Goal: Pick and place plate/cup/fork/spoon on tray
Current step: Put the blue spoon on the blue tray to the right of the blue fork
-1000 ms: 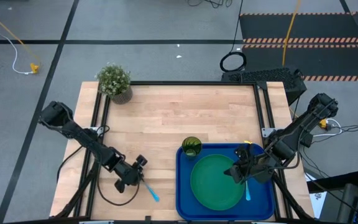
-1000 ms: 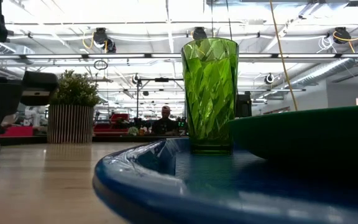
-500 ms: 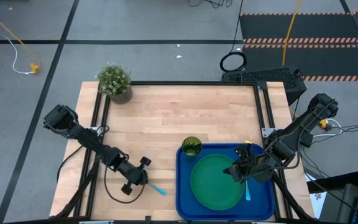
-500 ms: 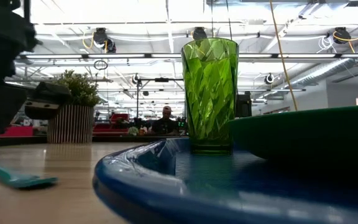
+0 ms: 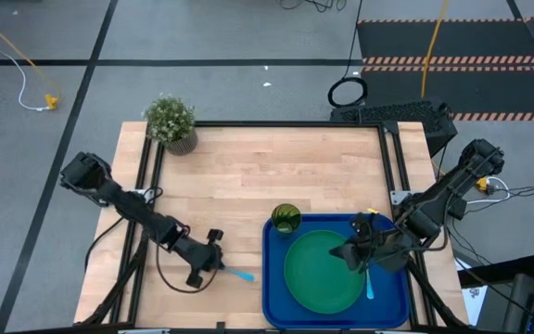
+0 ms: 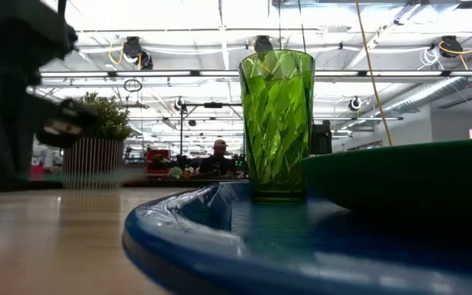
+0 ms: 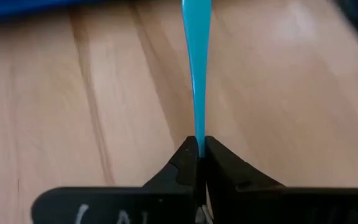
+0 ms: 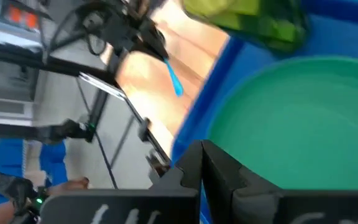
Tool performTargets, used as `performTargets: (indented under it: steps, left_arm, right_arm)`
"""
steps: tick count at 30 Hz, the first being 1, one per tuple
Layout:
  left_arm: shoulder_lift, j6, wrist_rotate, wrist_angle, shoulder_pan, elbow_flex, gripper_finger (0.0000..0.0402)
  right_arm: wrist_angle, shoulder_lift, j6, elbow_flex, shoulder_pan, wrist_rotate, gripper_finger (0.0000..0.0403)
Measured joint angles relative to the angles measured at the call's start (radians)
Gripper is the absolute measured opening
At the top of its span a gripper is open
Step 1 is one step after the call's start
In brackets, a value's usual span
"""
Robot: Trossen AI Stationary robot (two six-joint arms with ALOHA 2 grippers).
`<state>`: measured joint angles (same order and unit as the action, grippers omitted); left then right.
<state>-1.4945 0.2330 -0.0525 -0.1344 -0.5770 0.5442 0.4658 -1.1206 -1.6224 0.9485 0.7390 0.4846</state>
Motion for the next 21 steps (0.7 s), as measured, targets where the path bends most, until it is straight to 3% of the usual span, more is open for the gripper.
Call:
performTargets:
  steps: [9,16,21]
  left_arm:
    - [0.194,0.077,-0.008,0.080,0.000,0.000,0.0012]
    - [0.359,0.121,-0.018,0.092,-0.001,0.005,0.0009]
    - [0.395,0.093,-0.054,0.291,0.000,0.116,0.0011]
  right_arm:
    - [-0.045,0.000,0.077,0.015,-0.038,0.174,0.0000]
    - [-0.050,-0.002,0.308,0.134,-0.108,0.339,0.0000]
    - [-0.052,-0.036,0.509,0.259,-0.177,0.352,0.0000]
